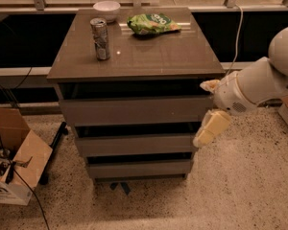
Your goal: Open middle drawer
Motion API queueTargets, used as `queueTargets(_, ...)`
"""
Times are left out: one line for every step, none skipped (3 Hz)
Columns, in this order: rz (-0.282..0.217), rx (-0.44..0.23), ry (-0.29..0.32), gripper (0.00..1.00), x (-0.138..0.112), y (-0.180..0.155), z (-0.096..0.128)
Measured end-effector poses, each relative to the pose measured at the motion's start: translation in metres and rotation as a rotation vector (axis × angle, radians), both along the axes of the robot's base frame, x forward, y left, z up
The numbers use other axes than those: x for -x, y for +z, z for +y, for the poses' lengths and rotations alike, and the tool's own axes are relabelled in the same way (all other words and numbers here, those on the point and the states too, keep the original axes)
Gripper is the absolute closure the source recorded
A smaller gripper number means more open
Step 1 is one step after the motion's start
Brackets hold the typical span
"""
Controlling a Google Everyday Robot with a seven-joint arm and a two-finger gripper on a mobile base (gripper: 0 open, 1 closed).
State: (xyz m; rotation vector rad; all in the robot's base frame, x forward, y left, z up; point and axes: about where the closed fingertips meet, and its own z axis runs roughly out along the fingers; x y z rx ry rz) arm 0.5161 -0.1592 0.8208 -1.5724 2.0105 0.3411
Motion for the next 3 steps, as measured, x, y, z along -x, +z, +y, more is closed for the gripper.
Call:
queueTargets(0.026,-0.003,-0.024,0.0,0.003,-0.012,0.004)
queueTargets(0.044,-0.065,-0.036,0.0,-0.007,-0.044,0.017)
queueTargets(0.067,-0.125,-0.046,0.0,-0.022,-0.083,0.024)
